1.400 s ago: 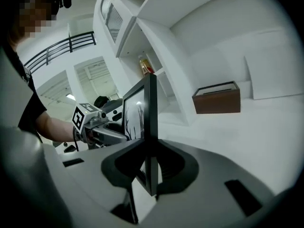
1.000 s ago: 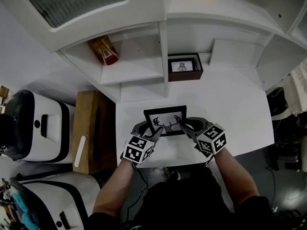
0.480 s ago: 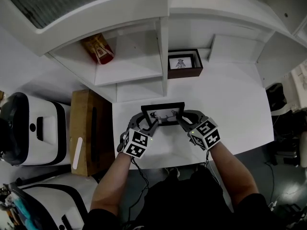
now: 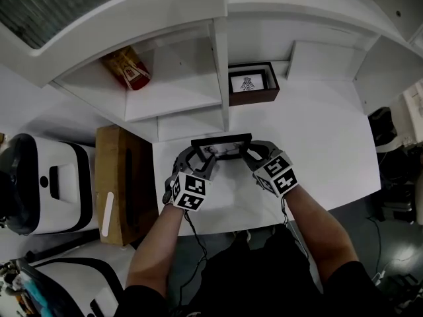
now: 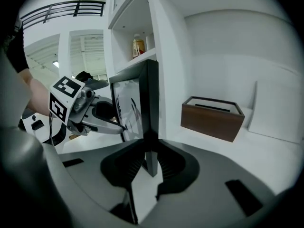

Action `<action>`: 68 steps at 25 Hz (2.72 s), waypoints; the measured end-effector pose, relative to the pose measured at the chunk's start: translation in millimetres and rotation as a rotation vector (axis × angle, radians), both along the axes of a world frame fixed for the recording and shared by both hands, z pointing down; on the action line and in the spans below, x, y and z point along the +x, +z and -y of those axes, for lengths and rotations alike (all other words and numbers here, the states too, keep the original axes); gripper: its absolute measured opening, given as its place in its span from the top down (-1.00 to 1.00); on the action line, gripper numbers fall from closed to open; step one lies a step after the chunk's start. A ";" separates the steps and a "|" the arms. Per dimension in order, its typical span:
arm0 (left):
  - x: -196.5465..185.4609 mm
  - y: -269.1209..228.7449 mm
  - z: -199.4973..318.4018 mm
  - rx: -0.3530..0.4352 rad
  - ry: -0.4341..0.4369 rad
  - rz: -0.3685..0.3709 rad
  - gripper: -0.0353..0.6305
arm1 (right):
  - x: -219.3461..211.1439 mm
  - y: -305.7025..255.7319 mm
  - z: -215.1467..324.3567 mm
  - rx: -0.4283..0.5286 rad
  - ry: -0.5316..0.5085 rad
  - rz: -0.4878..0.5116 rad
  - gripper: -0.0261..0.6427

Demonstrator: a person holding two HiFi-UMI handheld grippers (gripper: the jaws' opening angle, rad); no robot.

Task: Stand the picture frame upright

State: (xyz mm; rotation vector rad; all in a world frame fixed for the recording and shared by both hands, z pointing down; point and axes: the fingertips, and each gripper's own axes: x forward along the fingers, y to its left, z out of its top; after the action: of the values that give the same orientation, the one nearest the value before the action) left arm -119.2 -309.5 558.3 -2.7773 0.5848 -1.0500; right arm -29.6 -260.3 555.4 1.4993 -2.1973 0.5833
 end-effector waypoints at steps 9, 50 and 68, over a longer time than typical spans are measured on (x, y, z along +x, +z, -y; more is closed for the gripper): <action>8.2 2.2 22.0 0.059 -0.010 -0.003 0.28 | 8.8 2.2 21.5 0.010 0.009 -0.038 0.70; 17.9 4.8 54.2 0.049 -0.042 -0.028 0.26 | 29.5 2.9 58.3 -0.024 0.046 0.014 0.67; -20.8 12.3 41.3 0.055 -0.100 -0.008 0.26 | 37.8 -3.5 39.7 -0.011 0.090 0.025 0.57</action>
State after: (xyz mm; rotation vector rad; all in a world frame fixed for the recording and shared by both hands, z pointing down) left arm -140.0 -350.8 570.7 -2.7315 0.7490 -1.0250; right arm 8.2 -300.1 551.9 1.6001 -2.1501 0.6458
